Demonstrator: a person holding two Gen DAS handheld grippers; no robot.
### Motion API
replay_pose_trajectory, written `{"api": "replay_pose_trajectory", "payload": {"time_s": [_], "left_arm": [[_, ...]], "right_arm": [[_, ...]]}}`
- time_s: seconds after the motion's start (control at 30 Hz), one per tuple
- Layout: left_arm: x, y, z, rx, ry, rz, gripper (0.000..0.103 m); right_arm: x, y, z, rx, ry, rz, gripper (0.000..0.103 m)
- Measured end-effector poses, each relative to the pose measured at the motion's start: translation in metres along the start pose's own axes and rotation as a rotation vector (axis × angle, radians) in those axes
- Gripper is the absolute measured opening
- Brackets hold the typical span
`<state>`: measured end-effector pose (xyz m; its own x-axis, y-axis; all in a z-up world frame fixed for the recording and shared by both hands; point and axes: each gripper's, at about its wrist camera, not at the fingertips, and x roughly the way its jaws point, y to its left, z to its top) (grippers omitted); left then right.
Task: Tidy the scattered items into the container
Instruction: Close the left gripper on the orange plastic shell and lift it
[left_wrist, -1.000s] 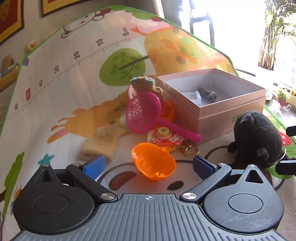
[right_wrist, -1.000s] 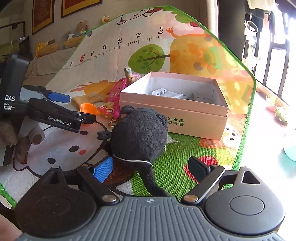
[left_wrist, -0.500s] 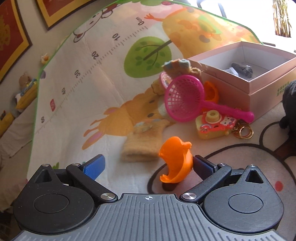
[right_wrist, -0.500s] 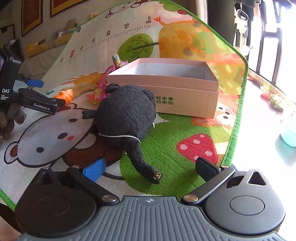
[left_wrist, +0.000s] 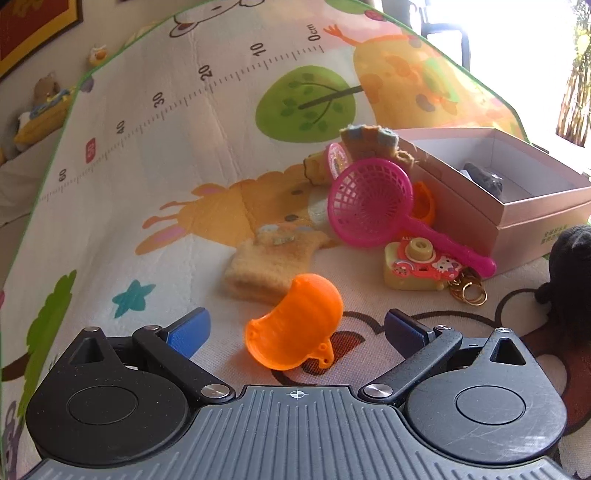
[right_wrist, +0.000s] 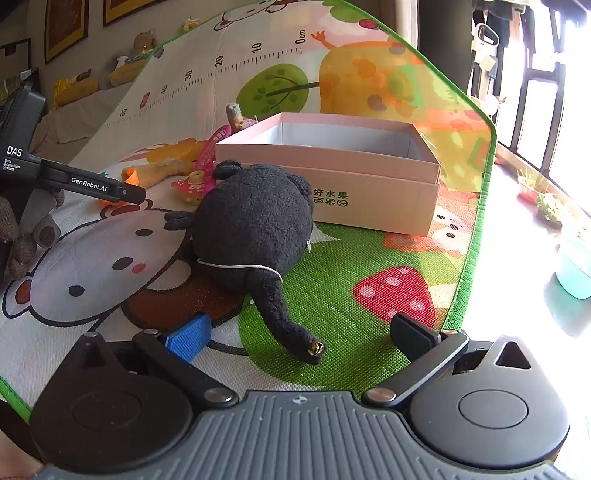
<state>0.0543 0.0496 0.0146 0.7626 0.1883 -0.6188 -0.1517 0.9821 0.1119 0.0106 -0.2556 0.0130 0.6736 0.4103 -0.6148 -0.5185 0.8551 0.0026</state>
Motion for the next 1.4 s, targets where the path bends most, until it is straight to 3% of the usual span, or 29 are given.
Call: {"api": "replay_pose_trajectory", "payload": {"time_s": [0.23, 0.37, 0.43, 0.47, 0.5, 0.77, 1.07, 1.3, 1.33, 1.4], "left_arm": [[0.013, 0.007, 0.003, -0.086, 0.006, 0.016, 0.102], [0.016, 0.008, 0.002, -0.084, 0.010, -0.003, 0.101], [0.015, 0.008, 0.002, -0.080, 0.007, -0.010, 0.091], [0.016, 0.008, 0.002, -0.082, 0.009, -0.017, 0.068], [0.016, 0.009, 0.002, -0.087, 0.012, -0.025, 0.062], [-0.003, 0.010, -0.003, -0.095, -0.006, -0.061, 0.062], [-0.053, -0.020, -0.042, -0.090, 0.049, -0.262, 0.062], [-0.075, -0.043, -0.058, -0.037, 0.037, -0.340, 0.064], [-0.076, -0.044, -0.058, -0.033, 0.037, -0.341, 0.065], [-0.076, -0.044, -0.059, -0.033, 0.035, -0.342, 0.065]], "right_arm": [[-0.001, -0.001, 0.000, 0.000, -0.004, 0.002, 0.103], [-0.001, -0.001, 0.000, 0.000, -0.004, 0.003, 0.103], [-0.001, -0.001, 0.000, 0.000, -0.004, 0.002, 0.103], [-0.001, -0.001, 0.000, 0.000, -0.003, 0.002, 0.103], [-0.001, -0.001, 0.000, 0.000, -0.003, 0.002, 0.103], [-0.004, 0.001, 0.008, -0.024, 0.001, -0.002, 0.103], [-0.006, 0.021, 0.039, -0.080, -0.030, 0.089, 0.103], [0.030, 0.028, 0.061, -0.050, 0.012, 0.083, 0.103], [0.034, 0.027, 0.062, -0.037, 0.018, 0.080, 0.102], [0.038, 0.024, 0.063, -0.025, 0.031, 0.072, 0.081]]}}
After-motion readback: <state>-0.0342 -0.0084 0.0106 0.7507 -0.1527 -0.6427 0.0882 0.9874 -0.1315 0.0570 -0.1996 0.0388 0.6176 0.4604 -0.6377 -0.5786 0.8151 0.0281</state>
